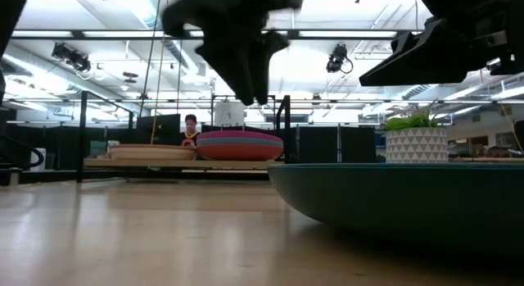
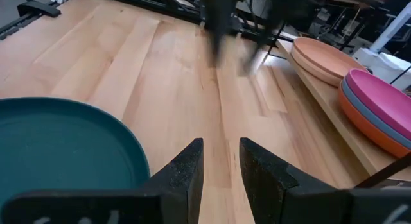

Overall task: Place and stack plates onto a shelf
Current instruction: Stack the green plate on top of the purple plate

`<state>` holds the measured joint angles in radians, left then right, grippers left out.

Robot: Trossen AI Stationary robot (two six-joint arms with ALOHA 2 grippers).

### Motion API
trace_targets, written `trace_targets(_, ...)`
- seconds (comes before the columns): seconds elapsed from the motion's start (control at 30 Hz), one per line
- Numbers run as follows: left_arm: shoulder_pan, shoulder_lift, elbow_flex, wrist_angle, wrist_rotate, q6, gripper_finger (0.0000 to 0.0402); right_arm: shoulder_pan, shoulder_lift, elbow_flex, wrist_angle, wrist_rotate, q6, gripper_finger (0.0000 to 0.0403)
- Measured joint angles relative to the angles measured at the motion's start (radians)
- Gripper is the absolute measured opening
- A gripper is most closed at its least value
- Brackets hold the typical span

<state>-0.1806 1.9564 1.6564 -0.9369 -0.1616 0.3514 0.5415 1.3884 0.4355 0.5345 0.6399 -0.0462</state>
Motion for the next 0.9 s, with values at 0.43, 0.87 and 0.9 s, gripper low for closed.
trace_targets(0.43,-0.257,0.043,-0.127,0.294,-0.002,0.241,0.0155,-0.001,0.0,0.0,0.0,0.022,0.035,0.0107)
trace_targets(0.87,-0.314,0.135,-0.125,0.459,-0.009,0.557,0.0155,0.0,0.0,0.0,-0.028,0.022,0.081,0.0107)
trace_targets(0.9,-0.317,0.137,-0.125,0.46,-0.008,0.578,0.0153,0.0,0.0,0.0,-0.027,0.022,0.081,0.0107)
